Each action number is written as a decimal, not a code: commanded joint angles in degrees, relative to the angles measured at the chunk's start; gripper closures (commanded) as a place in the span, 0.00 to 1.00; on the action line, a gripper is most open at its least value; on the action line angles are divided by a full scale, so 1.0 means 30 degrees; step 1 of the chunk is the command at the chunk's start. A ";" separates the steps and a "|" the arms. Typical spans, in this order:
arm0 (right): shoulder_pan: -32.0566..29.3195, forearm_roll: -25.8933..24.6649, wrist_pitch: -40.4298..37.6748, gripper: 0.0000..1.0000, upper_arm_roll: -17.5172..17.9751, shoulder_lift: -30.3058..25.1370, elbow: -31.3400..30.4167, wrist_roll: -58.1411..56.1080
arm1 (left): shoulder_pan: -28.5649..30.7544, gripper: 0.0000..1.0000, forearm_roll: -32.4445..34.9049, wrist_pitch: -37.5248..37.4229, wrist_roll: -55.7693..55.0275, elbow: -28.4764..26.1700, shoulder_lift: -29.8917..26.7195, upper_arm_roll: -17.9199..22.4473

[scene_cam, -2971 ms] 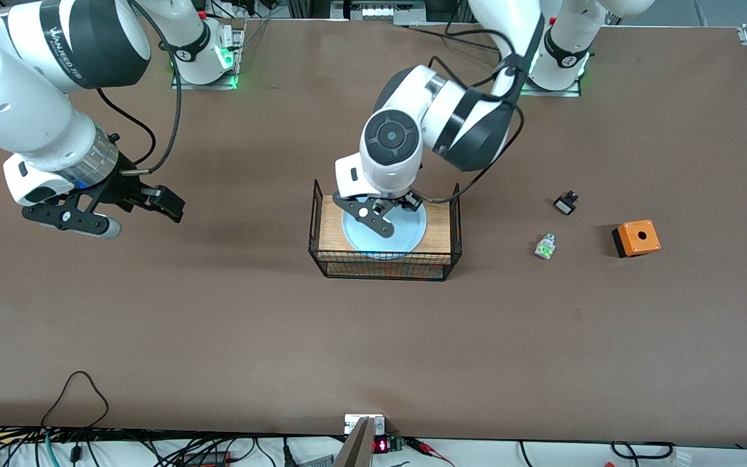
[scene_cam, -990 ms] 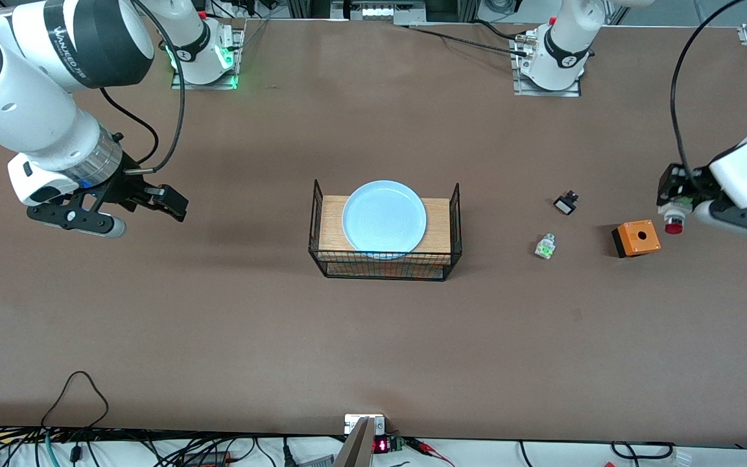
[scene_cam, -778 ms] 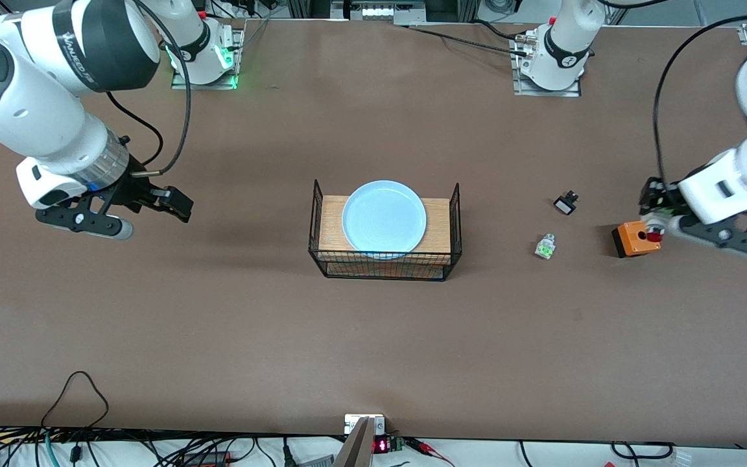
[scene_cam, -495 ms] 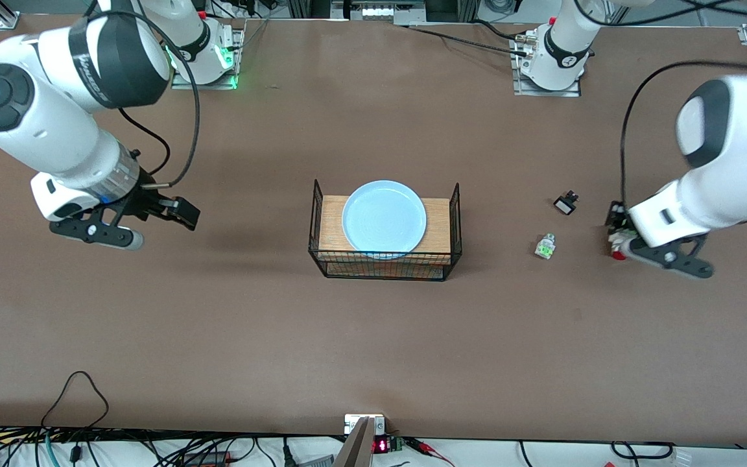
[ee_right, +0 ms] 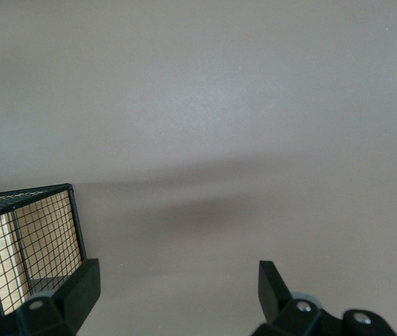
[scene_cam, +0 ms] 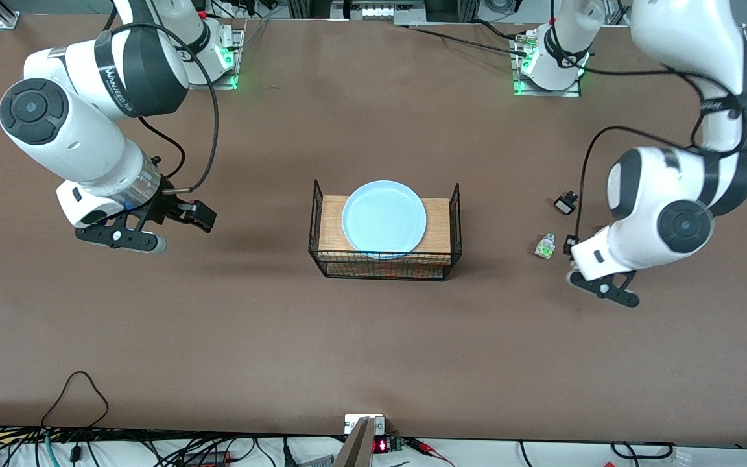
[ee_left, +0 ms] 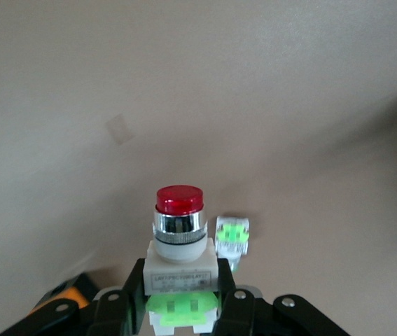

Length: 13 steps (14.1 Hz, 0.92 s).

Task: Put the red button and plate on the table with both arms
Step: 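Reach the right gripper to the plate rim while the left gripper withdraws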

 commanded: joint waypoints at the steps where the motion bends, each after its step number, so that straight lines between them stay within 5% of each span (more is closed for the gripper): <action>1: 0.0257 0.1432 -0.0044 0.00 0.0002 0.0094 0.0372 0.0199 | 0.0789 0.67 0.0531 0.0257 0.0341 0.0147 0.0451 -0.0793; 4: 0.0695 0.2756 -0.0044 0.00 0.0030 0.0065 0.0402 0.1336 | 0.1023 0.67 0.0531 0.0490 0.0634 0.0000 0.1181 -0.1408; 13: 0.6319 0.2729 0.1272 0.00 0.0001 0.1147 0.1866 0.9363 | 0.1024 0.68 0.0413 0.3243 0.1248 0.0293 0.3089 -0.1409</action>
